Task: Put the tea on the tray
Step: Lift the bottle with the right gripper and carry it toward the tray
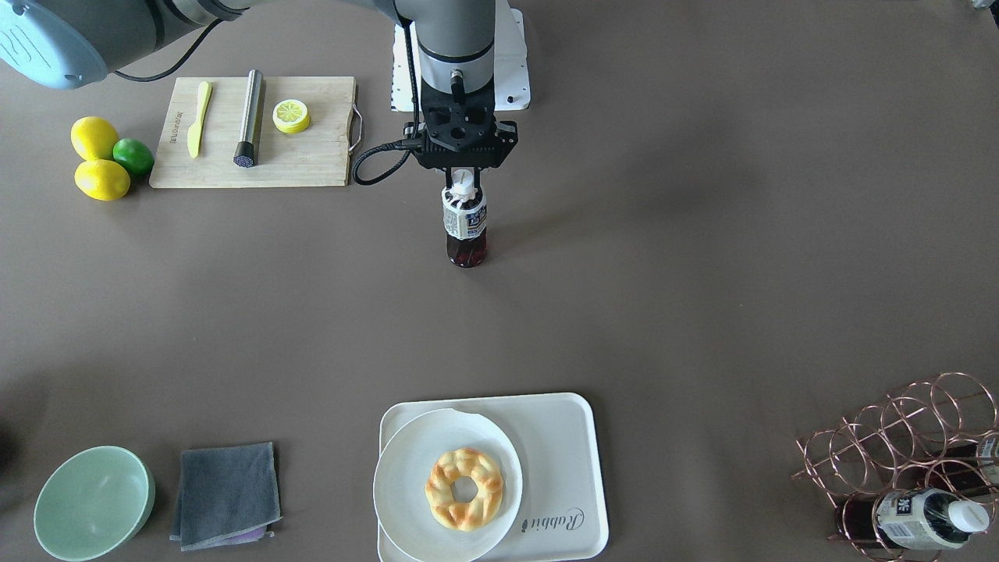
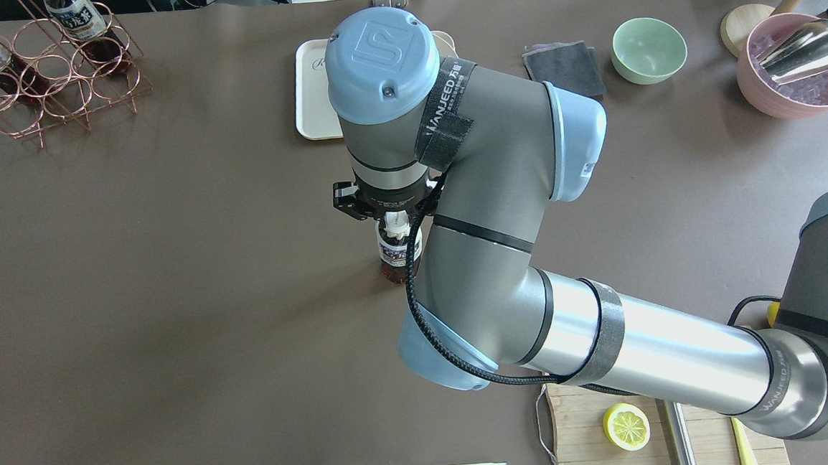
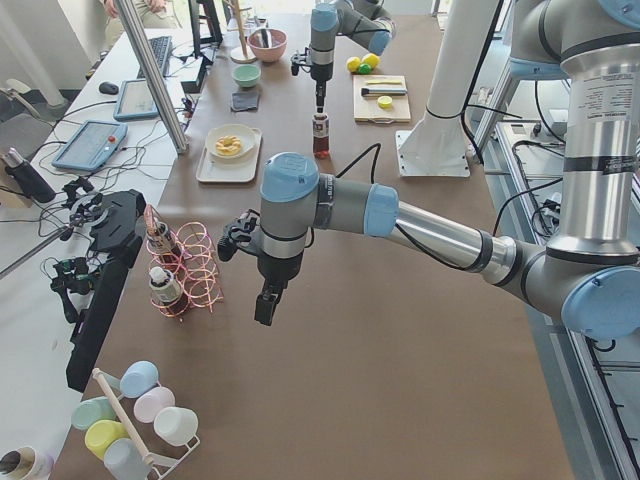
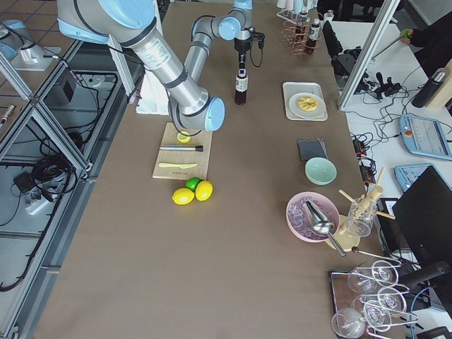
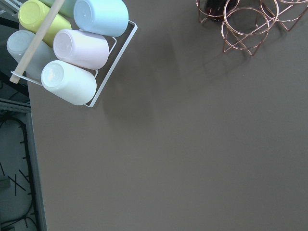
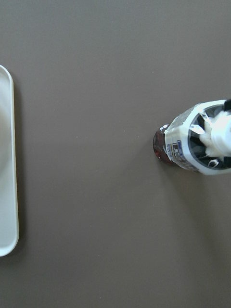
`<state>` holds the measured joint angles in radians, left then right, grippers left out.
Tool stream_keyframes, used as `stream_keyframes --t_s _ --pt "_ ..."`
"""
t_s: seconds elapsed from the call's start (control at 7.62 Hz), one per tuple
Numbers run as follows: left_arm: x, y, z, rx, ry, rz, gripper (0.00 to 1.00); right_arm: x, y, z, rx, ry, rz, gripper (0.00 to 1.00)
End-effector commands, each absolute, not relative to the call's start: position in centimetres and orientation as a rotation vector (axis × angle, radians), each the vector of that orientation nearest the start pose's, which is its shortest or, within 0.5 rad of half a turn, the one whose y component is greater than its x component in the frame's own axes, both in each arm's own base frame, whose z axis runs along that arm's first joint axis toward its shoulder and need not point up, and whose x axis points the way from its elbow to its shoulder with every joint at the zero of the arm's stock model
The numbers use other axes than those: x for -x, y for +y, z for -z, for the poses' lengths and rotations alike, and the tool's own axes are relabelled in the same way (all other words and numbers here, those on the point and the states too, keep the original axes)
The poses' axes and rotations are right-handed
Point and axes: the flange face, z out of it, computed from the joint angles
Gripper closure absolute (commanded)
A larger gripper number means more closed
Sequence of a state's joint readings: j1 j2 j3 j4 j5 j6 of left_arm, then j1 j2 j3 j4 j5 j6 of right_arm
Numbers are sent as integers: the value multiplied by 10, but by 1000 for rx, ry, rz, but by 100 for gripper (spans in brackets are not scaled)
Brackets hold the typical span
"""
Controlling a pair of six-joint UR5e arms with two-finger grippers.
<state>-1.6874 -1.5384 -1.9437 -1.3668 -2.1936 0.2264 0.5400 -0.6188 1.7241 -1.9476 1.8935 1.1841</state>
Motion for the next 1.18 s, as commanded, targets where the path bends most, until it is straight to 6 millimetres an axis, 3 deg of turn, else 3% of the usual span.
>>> stream_keyframes --t_s 0.0,0.39,0.52,0.66,0.92,1.05 --pt "129 -455 -523 -235 591 -143 2 509 -430 -59 -52 -789 -34 100" --pt "129 -456 -524 -232 593 -142 2 460 -464 -26 -42 -837 -79 100" --pt "129 -458 -526 -229 595 -142 2 458 -475 -18 -44 -837 -89 100" --pt "128 -465 -528 -226 618 -140 2 467 -498 3 -39 -820 -111 100" --pt "129 -471 -537 -227 622 -139 2 491 -554 61 -12 -772 -124 100" --pt "132 -472 -543 -231 621 -136 2 490 -585 68 -28 -752 -114 100"
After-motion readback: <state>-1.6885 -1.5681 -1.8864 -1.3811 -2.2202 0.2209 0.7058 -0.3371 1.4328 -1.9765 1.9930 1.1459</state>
